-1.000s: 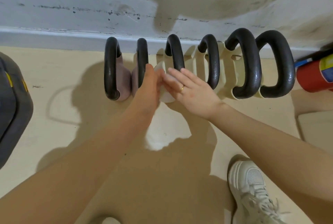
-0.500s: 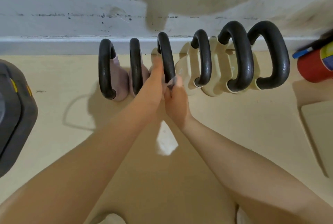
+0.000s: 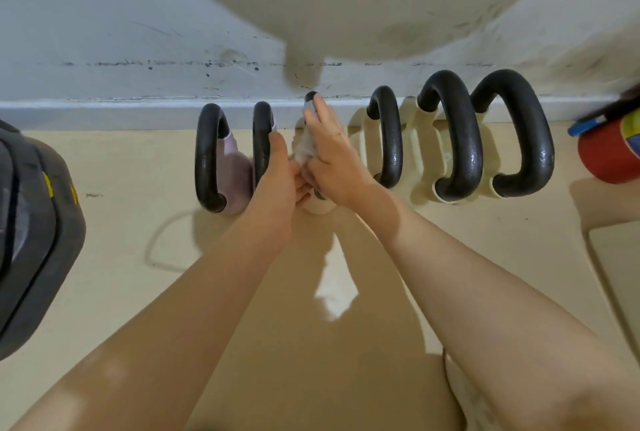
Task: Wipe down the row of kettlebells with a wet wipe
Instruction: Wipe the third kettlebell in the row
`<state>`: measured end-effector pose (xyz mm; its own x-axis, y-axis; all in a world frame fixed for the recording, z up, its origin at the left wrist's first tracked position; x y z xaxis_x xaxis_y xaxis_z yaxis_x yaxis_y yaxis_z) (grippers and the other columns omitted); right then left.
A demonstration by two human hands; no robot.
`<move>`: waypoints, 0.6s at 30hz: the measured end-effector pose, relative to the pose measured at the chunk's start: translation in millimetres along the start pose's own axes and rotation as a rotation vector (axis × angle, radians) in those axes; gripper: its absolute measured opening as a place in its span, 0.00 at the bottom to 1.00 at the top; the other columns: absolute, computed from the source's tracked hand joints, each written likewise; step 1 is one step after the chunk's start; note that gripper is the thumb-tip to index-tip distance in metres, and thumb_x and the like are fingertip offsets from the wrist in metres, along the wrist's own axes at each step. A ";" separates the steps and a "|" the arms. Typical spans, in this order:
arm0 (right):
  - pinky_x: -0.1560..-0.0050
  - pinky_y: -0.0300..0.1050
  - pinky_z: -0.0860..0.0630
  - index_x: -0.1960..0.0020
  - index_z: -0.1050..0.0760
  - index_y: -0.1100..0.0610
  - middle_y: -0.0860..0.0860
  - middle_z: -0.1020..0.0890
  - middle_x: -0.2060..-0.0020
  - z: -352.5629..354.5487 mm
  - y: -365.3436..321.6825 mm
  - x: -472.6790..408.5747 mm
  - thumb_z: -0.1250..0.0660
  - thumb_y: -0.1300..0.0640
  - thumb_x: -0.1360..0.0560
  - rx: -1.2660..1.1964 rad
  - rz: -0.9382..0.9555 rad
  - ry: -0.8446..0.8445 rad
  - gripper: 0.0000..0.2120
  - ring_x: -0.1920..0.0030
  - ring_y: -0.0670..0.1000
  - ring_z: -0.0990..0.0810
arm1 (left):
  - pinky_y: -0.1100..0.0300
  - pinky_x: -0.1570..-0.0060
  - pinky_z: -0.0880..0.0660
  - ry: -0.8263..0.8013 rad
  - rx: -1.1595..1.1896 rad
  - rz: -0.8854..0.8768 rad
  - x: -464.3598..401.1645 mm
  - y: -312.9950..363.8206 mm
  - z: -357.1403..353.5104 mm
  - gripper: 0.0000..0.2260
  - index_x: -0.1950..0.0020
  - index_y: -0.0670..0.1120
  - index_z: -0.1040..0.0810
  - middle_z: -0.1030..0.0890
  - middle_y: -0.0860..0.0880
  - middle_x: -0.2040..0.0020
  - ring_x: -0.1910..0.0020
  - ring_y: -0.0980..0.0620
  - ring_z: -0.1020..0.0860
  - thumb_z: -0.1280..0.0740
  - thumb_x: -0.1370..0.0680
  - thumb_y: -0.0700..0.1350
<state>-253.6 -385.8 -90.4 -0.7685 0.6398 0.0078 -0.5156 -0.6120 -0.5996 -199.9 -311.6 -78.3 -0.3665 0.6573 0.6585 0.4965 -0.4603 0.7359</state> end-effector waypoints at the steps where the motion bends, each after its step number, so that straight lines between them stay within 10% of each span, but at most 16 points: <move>1: 0.25 0.46 0.57 0.26 0.45 0.60 0.54 0.50 0.23 3.8 2.2 3.1 0.45 0.66 0.26 0.084 0.048 -0.032 0.29 0.24 0.53 0.56 | 0.60 0.50 0.26 -0.005 0.014 -0.003 2.5 -0.4 0.8 0.31 0.50 0.46 0.23 0.20 0.46 0.50 0.50 0.52 0.22 0.58 0.23 0.65; 5: 0.25 0.55 0.52 0.36 0.28 0.67 0.59 0.25 0.35 -0.9 -3.1 26.3 0.51 0.55 0.21 0.624 0.443 -0.149 0.23 0.29 0.58 0.35 | 0.52 0.35 0.32 -0.089 0.236 0.027 5.9 -2.2 6.0 0.32 0.29 0.46 0.34 0.26 0.49 0.34 0.34 0.49 0.29 0.57 0.23 0.65; 12: 0.24 0.48 0.56 0.24 0.55 0.57 0.53 0.54 0.23 31.5 12.7 -29.7 0.50 0.53 0.19 0.385 0.095 -0.245 0.27 0.23 0.51 0.56 | 0.61 0.59 0.26 0.043 0.224 0.050 11.2 -3.9 -3.4 0.32 0.31 0.42 0.32 0.21 0.47 0.45 0.49 0.52 0.23 0.54 0.22 0.64; 18: 0.25 0.56 0.50 0.27 0.42 0.65 0.61 0.42 0.26 0.3 1.1 -7.8 0.57 0.51 0.24 0.598 0.289 -0.219 0.30 0.24 0.60 0.53 | 0.49 0.38 0.28 0.008 0.293 0.034 14.9 -6.0 3.7 0.35 0.27 0.43 0.37 0.26 0.43 0.33 0.36 0.45 0.26 0.55 0.24 0.67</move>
<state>-248.2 -391.6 -90.8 -0.9326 0.3428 0.1130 -0.3507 -0.9346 -0.0589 -205.4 -296.9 -73.6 -0.3514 0.6388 0.6844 0.7142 -0.2897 0.6372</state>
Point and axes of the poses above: each hand's wrist, its own x-axis away from the middle knuckle, its own z-axis out of the back of the hand, y = z × x, the point moved 3 cm from there along -x, towards the middle knuckle
